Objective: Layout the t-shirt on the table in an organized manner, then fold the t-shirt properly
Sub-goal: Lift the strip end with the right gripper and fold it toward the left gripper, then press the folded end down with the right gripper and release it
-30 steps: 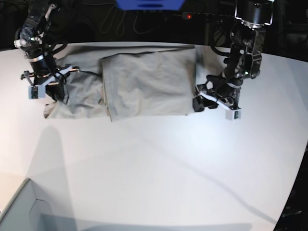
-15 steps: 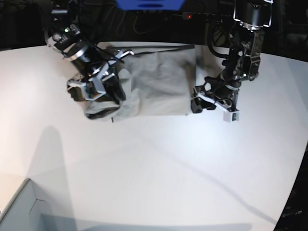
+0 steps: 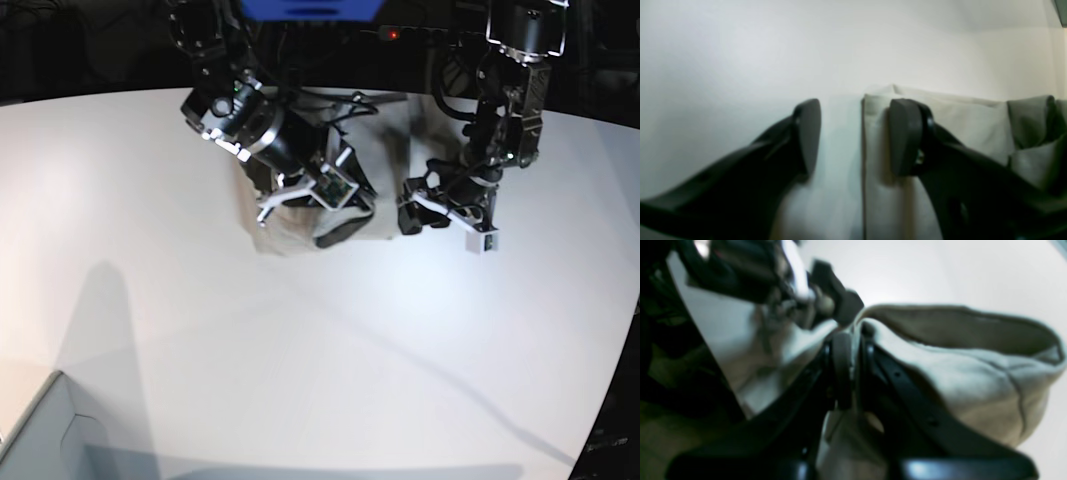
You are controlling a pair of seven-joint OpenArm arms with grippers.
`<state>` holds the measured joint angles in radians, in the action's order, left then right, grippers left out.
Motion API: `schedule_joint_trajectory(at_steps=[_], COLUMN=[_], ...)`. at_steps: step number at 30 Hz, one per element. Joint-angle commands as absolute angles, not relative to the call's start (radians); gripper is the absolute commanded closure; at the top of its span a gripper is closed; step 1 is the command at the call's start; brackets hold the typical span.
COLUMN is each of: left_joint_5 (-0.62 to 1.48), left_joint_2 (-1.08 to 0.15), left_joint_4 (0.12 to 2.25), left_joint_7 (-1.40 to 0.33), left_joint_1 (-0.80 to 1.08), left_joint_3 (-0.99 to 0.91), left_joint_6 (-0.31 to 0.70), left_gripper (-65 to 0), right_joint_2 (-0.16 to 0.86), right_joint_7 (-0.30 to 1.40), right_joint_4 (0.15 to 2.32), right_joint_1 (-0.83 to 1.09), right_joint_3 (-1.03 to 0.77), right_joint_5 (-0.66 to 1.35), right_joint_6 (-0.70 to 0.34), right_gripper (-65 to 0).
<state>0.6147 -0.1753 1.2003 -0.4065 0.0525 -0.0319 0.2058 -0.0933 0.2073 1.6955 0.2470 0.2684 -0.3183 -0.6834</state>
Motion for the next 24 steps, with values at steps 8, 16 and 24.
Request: schedule_joint_trajectory(at_steps=[8, 16, 24], left_joint_5=[0.627, 0.625, 0.618], left_joint_2=[-0.291, -0.315, -0.254], left_joint_4=[1.290, 1.248, 1.199], left_joint_7=[-0.390, -0.390, -0.392], left_joint_1=[0.090, 0.136, 0.122], left_joint_3=[-0.042, -0.035, -0.018], left_joint_6=[0.209, 0.209, 0.211], left_gripper=[-32.3, -32.0, -18.9], right_joint_2=[-0.099, -0.101, -0.097], right_joint_7=[0.179, 0.179, 0.179], right_joint_4=[1.678, 1.681, 1.684], right_joint_1=[0.191, 0.180, 0.179], right_joint_3=[0.309, 0.314, 0.351], right_joint_5=[-0.305, -0.305, -0.305], right_joint_6=[-0.698, -0.698, -0.698], right_gripper=[0.0, 0.0, 0.0])
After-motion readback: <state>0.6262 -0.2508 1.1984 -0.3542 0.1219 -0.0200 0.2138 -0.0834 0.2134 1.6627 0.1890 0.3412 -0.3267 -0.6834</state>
